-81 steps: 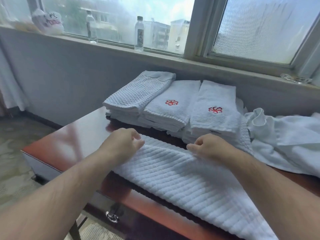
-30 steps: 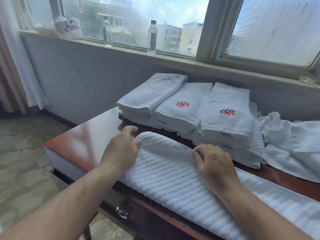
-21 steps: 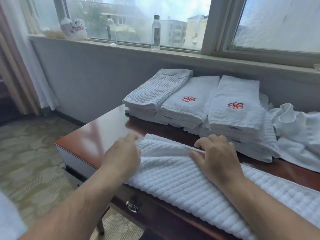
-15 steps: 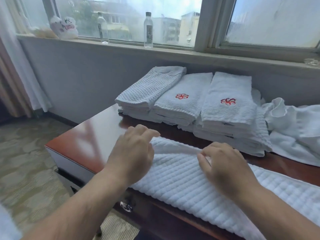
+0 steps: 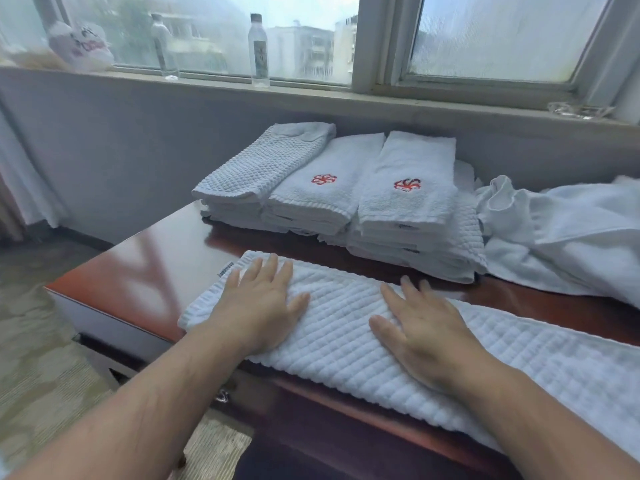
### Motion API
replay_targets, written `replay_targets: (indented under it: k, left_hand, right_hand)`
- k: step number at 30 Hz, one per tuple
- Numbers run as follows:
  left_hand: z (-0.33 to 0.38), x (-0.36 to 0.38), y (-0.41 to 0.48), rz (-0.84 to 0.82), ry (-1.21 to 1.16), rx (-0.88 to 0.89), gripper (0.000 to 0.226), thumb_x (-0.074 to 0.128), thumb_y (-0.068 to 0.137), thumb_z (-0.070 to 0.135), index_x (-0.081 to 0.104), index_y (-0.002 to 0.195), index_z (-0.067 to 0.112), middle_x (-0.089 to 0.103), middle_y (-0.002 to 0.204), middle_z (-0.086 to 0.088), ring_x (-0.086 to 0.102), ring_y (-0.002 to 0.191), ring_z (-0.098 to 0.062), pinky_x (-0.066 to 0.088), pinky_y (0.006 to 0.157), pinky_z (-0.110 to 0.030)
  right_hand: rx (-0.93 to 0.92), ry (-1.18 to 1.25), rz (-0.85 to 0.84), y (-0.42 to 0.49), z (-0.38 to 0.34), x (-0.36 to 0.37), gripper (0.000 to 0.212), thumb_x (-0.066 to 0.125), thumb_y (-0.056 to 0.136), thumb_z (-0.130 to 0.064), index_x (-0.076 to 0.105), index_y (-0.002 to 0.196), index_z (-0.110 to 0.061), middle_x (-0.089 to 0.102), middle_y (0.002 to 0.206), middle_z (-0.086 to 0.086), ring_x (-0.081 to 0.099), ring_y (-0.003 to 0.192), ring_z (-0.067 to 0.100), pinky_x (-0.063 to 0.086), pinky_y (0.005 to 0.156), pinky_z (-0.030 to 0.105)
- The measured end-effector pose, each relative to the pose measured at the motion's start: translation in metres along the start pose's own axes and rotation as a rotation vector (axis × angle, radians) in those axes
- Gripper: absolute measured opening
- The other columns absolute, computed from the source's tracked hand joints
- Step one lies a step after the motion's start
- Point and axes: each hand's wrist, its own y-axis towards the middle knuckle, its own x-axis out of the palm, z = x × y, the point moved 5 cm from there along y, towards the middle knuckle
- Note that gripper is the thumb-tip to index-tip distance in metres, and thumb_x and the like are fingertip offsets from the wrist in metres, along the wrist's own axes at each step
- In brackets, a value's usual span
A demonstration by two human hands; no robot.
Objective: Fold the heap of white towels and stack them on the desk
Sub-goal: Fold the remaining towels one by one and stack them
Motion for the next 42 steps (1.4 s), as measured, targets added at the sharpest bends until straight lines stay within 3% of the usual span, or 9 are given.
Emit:
replay_targets:
  k: [3,7,13,19,23,27,30,38,42]
  left_hand:
    - [0.03,-0.002,-0.015,0.061,-0.047,0.076,0.064,0.019,0.104,0.054,0.006,0.161,0.028,0.0,0.169,0.002,-0.005,0.155,-0.017,-0.002,0.125,-0.044]
    - [0.094,0.01,-0.034,-0.003,-0.093,0.237,0.068,0.019,0.101,0.06,0.007,0.16,0.028,-0.003,0.169,0.002,-0.01,0.154,-0.016,-0.008,0.124,-0.044]
    - [0.197,0.019,-0.027,-0.049,-0.09,0.405,0.077,0.015,0.098,0.069,0.004,0.16,0.027,-0.008,0.168,-0.003,-0.013,0.154,-0.021,-0.007,0.124,-0.047]
    - [0.228,0.037,-0.019,-0.035,-0.071,0.493,0.074,0.016,0.096,0.07,0.004,0.159,0.034,-0.007,0.169,0.004,-0.011,0.154,-0.015,-0.009,0.124,-0.045]
    - [0.225,0.038,-0.019,-0.03,-0.063,0.494,0.073,0.015,0.096,0.069,0.005,0.16,0.034,-0.007,0.169,0.005,-0.01,0.154,-0.013,-0.008,0.124,-0.044]
    - [0.245,0.029,-0.033,0.036,-0.12,0.515,0.059,0.023,0.103,0.053,0.02,0.156,0.028,0.011,0.167,0.002,0.002,0.153,-0.016,0.0,0.123,-0.046]
    - [0.28,0.027,-0.048,0.043,-0.201,0.638,0.063,0.023,0.101,0.059,0.018,0.158,0.032,0.011,0.168,0.004,0.003,0.154,-0.015,0.001,0.124,-0.044]
    - [0.342,0.051,-0.061,-0.002,-0.119,0.804,0.07,0.018,0.097,0.068,0.011,0.158,0.034,-0.001,0.169,0.002,-0.008,0.155,-0.018,-0.004,0.124,-0.047]
    - [0.344,0.061,-0.055,-0.01,-0.099,0.813,0.071,0.011,0.095,0.07,0.005,0.158,0.037,-0.007,0.168,0.003,-0.013,0.154,-0.017,-0.006,0.124,-0.048]
  right_hand:
    - [0.055,0.032,0.048,-0.021,0.015,-0.011,0.078,0.021,0.096,-0.068,0.011,0.161,-0.026,-0.011,0.169,-0.004,-0.017,0.154,0.019,-0.006,0.124,0.037]
    - [0.276,-0.035,0.107,-0.066,0.066,-0.023,0.089,0.01,0.086,-0.073,0.021,0.159,-0.023,0.0,0.169,0.0,-0.008,0.155,0.025,0.004,0.126,0.044]
    - [0.657,-0.102,0.132,-0.123,0.155,-0.038,0.096,0.004,0.084,-0.079,0.015,0.161,-0.024,-0.003,0.169,0.009,-0.003,0.155,0.031,0.007,0.124,0.051]
    - [0.605,-0.056,0.108,-0.14,0.199,-0.033,0.087,0.004,0.086,-0.076,-0.001,0.161,-0.031,-0.016,0.168,-0.005,-0.017,0.154,0.017,-0.007,0.124,0.043]
    - [0.601,-0.049,0.098,-0.144,0.22,-0.039,0.085,0.004,0.088,-0.075,-0.003,0.161,-0.032,-0.017,0.167,-0.01,-0.016,0.154,0.013,-0.005,0.125,0.042]
    - [0.606,-0.043,0.166,-0.148,0.217,-0.044,0.081,0.013,0.094,-0.067,0.013,0.161,-0.023,-0.002,0.17,-0.004,-0.004,0.156,0.018,0.002,0.126,0.044]
    - [0.716,-0.077,0.206,-0.163,0.225,-0.052,0.084,0.011,0.091,-0.068,0.03,0.157,-0.019,0.02,0.166,0.003,0.014,0.153,0.026,0.012,0.124,0.049]
    - [0.935,-0.064,0.108,-0.214,0.297,-0.062,0.084,0.014,0.093,-0.075,0.005,0.161,-0.027,-0.007,0.17,-0.002,-0.006,0.156,0.025,0.0,0.124,0.05]
    - [0.924,0.024,0.158,-0.228,0.329,-0.067,0.078,0.02,0.094,-0.074,0.006,0.161,-0.036,-0.009,0.168,-0.014,0.004,0.156,0.022,0.012,0.123,0.047]
